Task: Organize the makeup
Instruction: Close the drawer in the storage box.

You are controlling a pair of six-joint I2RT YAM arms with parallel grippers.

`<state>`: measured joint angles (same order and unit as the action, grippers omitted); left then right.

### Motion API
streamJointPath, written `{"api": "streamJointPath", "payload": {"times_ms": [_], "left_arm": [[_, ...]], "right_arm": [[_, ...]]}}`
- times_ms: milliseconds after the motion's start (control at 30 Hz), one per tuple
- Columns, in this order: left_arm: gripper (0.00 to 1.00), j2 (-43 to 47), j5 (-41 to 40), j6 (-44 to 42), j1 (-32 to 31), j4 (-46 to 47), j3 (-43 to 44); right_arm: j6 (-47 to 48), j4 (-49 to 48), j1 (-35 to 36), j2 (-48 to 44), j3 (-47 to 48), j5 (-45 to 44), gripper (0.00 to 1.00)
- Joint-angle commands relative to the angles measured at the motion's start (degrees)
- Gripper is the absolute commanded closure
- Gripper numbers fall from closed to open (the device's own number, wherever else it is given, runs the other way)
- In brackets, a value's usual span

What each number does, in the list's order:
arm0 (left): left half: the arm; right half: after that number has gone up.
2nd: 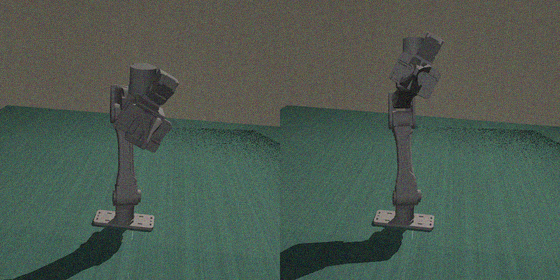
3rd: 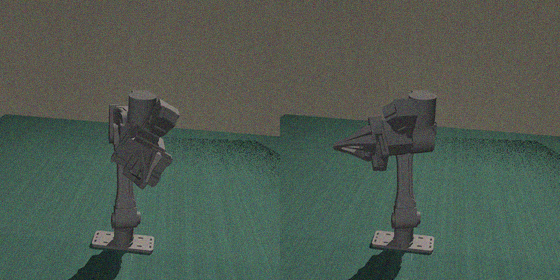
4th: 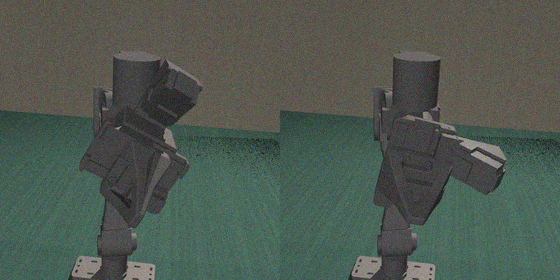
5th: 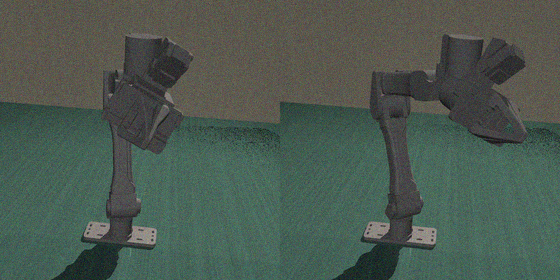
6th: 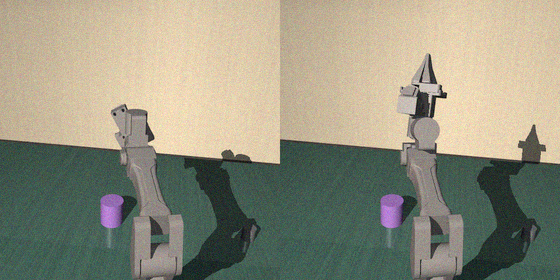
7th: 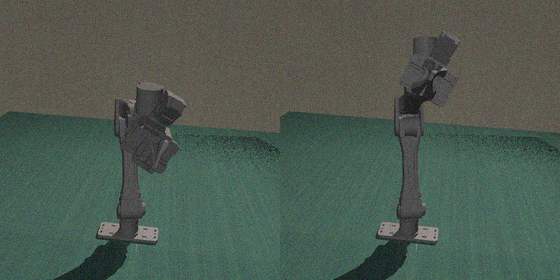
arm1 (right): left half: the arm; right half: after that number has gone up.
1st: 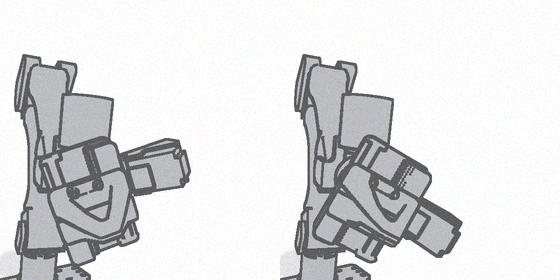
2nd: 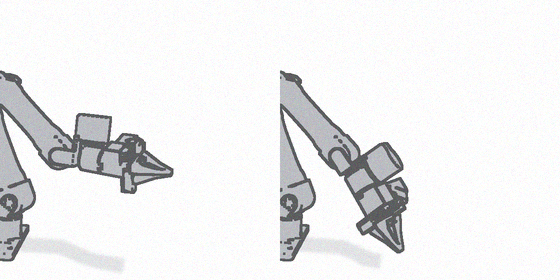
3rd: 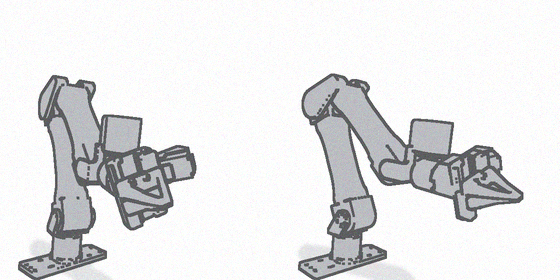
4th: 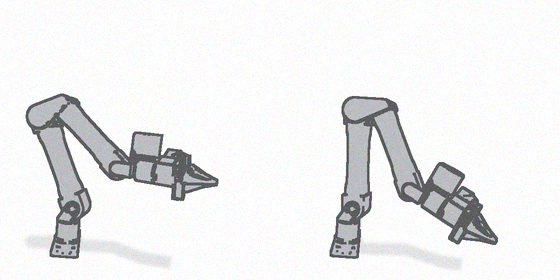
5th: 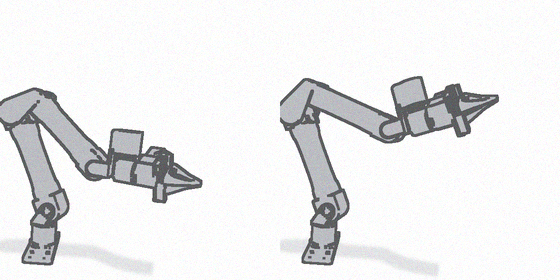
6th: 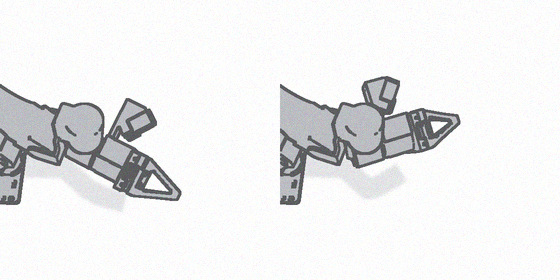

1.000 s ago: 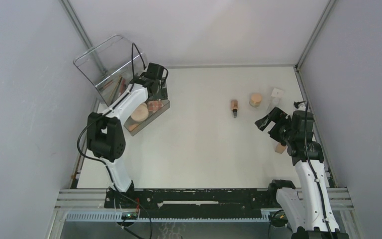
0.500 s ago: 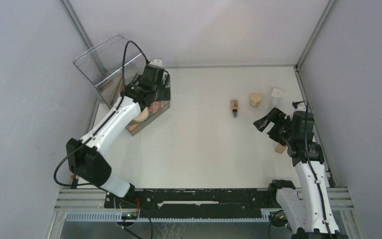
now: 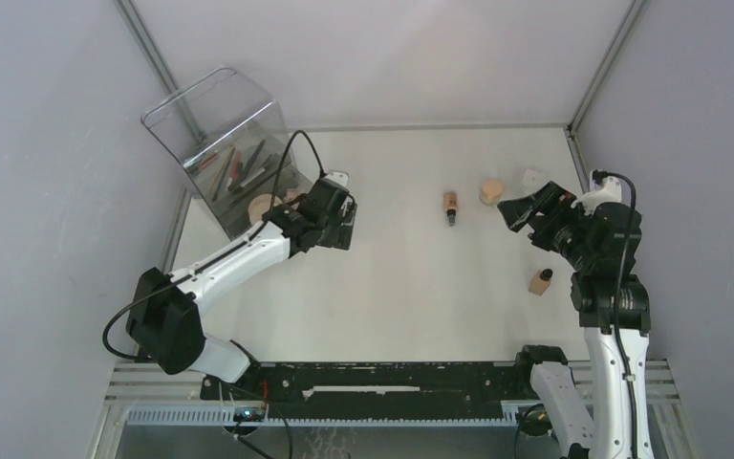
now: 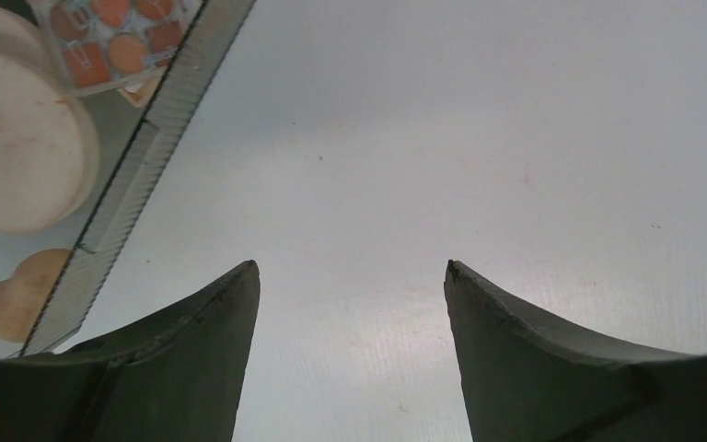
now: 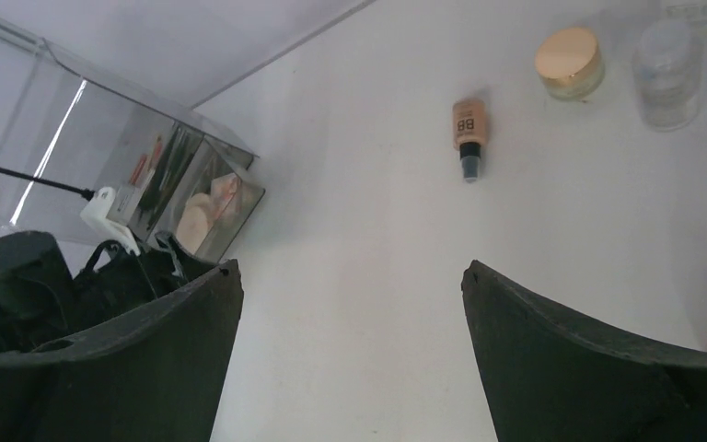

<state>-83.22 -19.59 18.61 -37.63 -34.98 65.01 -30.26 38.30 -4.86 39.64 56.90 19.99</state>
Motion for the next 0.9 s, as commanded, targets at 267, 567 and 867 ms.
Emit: {"api": "streamJointPath", "payload": {"times_ms": [267, 567, 867], "left_arm": [[0.23, -1.79, -6.01, 0.88, -1.95, 3.92, -4.67], [0.3, -7.56, -10.7, 4.0, 1.82, 1.71, -1.47], [0.34, -11.17, -6.96, 6.47, 7.39, 3.57, -0.15]], "right_arm": [[-5.14, -9.53, -0.03, 10.22, -0.31, -9.17, 0.06], [-5.63, -17.46, 4.25, 18.57, -0.73, -9.15, 0.18], [-7.74, -27.58, 6.3, 20.94, -3.93, -3.53, 0.22]]}}
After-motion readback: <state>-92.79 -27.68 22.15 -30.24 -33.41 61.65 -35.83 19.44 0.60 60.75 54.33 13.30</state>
